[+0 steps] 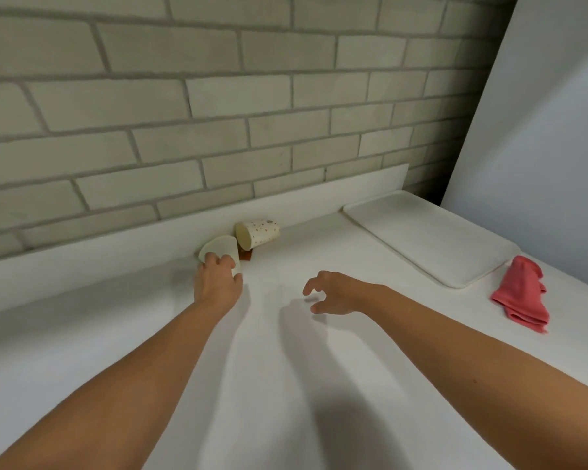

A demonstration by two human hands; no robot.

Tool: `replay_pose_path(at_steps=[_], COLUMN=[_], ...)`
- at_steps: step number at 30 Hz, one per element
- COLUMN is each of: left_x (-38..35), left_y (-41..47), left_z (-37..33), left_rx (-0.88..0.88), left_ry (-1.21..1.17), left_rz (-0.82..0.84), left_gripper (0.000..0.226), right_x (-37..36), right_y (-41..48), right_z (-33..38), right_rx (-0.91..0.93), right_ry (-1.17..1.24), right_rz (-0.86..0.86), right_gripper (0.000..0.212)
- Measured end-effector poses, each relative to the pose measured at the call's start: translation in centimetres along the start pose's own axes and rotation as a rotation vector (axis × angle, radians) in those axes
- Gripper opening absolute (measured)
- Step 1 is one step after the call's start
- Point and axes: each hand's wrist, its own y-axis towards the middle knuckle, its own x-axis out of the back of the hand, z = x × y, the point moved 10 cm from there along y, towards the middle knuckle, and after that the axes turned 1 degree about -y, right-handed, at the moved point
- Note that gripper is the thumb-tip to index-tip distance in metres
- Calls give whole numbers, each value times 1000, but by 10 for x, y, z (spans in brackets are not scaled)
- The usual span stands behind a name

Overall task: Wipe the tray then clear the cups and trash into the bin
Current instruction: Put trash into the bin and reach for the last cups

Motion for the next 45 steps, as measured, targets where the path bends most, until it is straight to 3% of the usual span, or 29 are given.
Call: replay_pose_path(at_steps=[8, 15, 22, 30, 35, 39, 45], left_x=[0, -6, -27, -43, -42, -15, 45], left_y=[52, 85, 100, 104, 100, 99, 91], left_z=[57, 63, 63, 62, 67, 67, 47], left_rx=[281, 291, 314, 309, 331, 287, 196], left_ry=[-279, -420, -399, -557, -636, -629, -648], left_rz=[-5, 29, 129, 232, 241, 104, -235], left_gripper=[38, 40, 54, 66, 52, 16, 17], right_x=[32, 52, 74, 55, 46, 44, 42], right_y=[77, 146, 189, 210, 203, 190, 161], right_z=[23, 40, 55, 44, 35, 27, 25], right_rx=[69, 99, 150, 98, 59, 48, 86], right_ry=[2, -31, -58, -186, -112, -65, 168], right_rz=[-93, -129, -323, -220, -164, -82, 27], right_gripper=[51, 63, 84, 76, 70, 67, 71])
